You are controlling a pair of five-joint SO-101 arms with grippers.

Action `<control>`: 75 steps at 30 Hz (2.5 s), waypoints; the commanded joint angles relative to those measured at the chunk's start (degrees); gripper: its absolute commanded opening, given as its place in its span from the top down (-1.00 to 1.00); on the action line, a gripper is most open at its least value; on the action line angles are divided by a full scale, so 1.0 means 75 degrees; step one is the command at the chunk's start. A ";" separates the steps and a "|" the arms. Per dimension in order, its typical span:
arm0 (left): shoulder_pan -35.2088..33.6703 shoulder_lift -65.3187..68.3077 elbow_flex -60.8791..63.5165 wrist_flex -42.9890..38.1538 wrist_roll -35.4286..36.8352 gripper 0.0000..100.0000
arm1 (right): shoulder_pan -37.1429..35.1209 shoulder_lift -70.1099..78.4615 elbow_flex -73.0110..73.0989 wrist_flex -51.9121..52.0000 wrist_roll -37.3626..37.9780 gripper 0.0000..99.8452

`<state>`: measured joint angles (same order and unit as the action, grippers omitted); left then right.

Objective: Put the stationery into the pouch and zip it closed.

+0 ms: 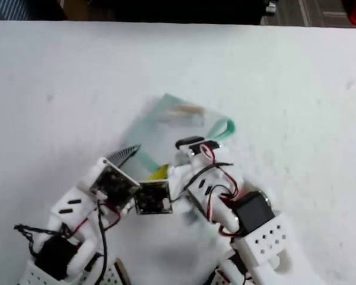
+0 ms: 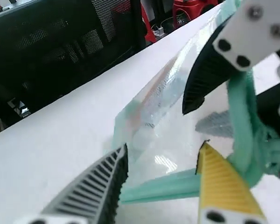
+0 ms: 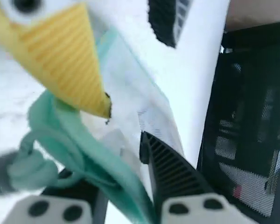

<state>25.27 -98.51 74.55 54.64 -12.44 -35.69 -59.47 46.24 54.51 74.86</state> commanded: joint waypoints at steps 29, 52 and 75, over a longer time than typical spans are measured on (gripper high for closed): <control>-0.1049 0.0064 -0.0949 0.0621 0.1254 0.46 | -0.0533 -0.0158 0.0762 -0.2374 -0.4489 0.97; -0.0064 0.0064 -0.1008 0.0774 0.1196 0.46 | 0.0229 -0.0217 0.1536 -0.3464 -0.5439 0.97; -0.1495 0.0076 -0.1184 0.0797 -0.0164 0.43 | -0.0041 -0.0229 -0.0809 -0.0135 -0.2872 0.97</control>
<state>13.32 -98.42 66.73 60.18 -12.97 -34.29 -59.56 43.96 52.04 47.43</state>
